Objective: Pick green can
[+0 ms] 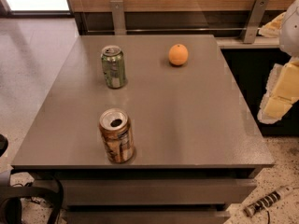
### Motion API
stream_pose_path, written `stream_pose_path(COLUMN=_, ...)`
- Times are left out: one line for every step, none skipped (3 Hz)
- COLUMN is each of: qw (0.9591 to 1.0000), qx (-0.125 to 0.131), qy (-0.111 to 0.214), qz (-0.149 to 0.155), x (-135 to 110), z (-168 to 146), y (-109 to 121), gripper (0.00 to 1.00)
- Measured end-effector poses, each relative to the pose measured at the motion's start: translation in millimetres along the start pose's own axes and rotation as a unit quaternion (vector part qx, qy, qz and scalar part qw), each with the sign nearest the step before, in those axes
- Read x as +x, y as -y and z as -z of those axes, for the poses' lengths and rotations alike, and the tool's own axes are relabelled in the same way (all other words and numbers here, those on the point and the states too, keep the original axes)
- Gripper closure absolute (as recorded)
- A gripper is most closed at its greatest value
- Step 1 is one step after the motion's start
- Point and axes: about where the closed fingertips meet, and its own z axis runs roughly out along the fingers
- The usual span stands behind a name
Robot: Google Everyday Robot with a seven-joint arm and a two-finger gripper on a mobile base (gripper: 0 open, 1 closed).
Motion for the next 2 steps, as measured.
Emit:
stream_pose_path(qw=1.0000, qx=0.001, qy=0.007, qz=-0.003, x=-1, z=-2, y=3, gripper=0.00)
stream_pose_path(qw=0.9983, qx=-0.001, qy=0.052, qz=-0.026, x=-11, z=-16, y=18, gripper=0.00)
